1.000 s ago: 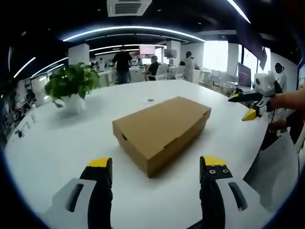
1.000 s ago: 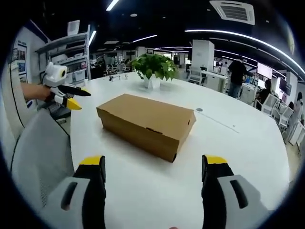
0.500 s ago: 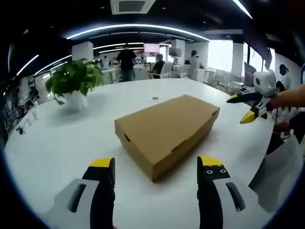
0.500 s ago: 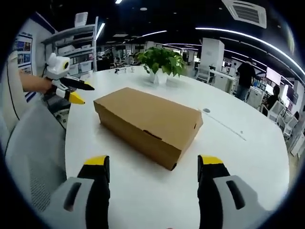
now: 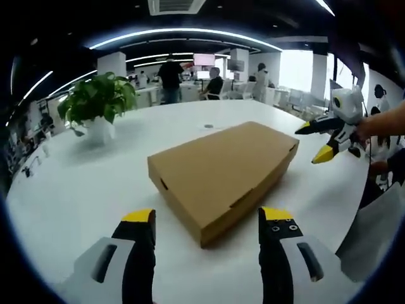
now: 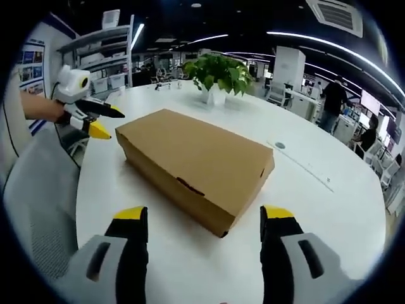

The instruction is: Operate the shoe box by opening the lid, removing the specified soft item, and placing it in the target area until the item is outside and the box remains undamaged.

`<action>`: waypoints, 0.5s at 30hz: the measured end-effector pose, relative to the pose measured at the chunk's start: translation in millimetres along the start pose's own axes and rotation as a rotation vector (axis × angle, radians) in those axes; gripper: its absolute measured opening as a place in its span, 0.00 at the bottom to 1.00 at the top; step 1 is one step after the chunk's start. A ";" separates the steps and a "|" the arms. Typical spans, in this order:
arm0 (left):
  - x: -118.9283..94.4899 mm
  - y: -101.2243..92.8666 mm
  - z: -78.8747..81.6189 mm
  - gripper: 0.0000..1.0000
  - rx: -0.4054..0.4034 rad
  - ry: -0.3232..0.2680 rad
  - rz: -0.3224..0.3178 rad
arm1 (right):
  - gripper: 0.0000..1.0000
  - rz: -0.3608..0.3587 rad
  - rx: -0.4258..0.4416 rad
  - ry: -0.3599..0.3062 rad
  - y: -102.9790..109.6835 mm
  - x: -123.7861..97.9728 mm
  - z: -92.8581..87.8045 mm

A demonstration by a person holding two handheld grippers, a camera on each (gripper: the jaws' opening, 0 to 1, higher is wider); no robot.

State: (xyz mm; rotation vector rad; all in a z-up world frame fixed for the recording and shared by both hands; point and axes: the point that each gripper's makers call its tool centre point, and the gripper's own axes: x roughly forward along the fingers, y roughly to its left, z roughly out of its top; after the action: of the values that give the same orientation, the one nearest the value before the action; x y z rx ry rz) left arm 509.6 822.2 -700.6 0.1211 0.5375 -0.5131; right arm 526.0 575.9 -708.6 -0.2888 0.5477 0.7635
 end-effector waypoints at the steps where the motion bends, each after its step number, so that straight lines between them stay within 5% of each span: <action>1: 1.3 -0.7 -1.3 0.66 0.003 0.006 -0.001 | 0.67 0.002 -0.001 0.003 -0.5 1.3 -0.1; 15: 15.8 0.4 -12.3 0.58 -0.035 0.031 0.042 | 0.54 0.012 0.003 0.042 -9.8 28.5 -2.8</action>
State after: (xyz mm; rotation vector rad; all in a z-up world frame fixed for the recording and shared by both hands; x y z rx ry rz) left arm 515.8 818.7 -719.4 0.1065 0.5730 -0.4613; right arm 549.0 584.2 -726.5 -0.2992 0.5905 0.7692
